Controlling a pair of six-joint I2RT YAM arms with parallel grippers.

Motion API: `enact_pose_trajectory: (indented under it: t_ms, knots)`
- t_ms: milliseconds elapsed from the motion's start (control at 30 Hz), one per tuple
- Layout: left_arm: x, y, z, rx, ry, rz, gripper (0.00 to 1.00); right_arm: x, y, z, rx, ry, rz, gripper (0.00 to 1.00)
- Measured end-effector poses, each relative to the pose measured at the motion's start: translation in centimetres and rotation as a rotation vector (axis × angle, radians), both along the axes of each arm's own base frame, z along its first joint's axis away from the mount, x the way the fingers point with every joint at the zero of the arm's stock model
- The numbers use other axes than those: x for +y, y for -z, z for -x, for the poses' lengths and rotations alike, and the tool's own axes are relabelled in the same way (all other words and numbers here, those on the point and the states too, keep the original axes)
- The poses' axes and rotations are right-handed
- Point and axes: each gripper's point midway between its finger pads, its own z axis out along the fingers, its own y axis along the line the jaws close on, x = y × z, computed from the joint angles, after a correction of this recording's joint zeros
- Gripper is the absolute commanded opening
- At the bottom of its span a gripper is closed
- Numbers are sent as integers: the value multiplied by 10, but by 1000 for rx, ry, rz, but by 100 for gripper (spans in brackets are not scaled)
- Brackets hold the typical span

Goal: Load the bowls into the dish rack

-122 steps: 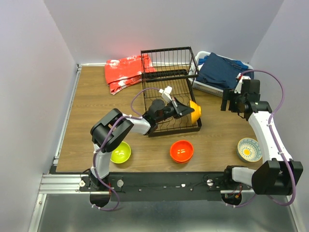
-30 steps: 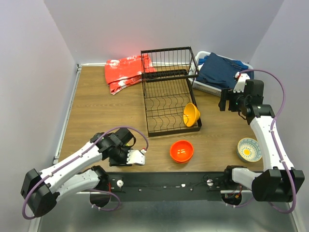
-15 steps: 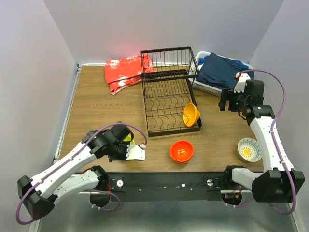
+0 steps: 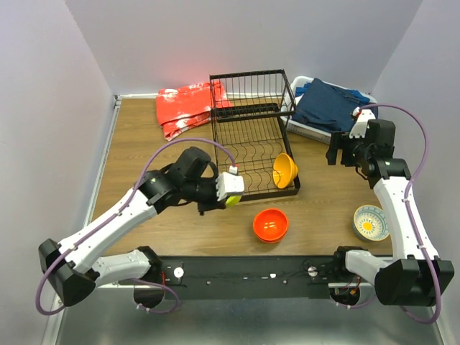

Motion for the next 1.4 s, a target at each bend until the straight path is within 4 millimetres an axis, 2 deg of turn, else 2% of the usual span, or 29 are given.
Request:
enact_pose_trajectory:
  t_ms: [133,300,433,533,800,1000,1400]
  knots:
    - [-37,-5,-17,85,-122,165,0,0,-1,1,0,4,0,92]
    - [-84,-21,-48,204,-275,417,0,-2,2,5,21,13,3,92]
    - [-113,-26,-74,342,-380,562,0,-3,4,8,36,17,6,92]
    - [-125,-22,-85,437,-448,624,0,-3,5,9,42,19,8,92]
    - [-137,-8,-120,623,-628,740,0,-5,5,9,49,22,20,92]
    - [-146,14,-142,774,-713,787,0,-8,9,9,63,23,41,92]
    - [-157,22,-169,995,-685,956,0,-18,19,5,125,25,78,92]
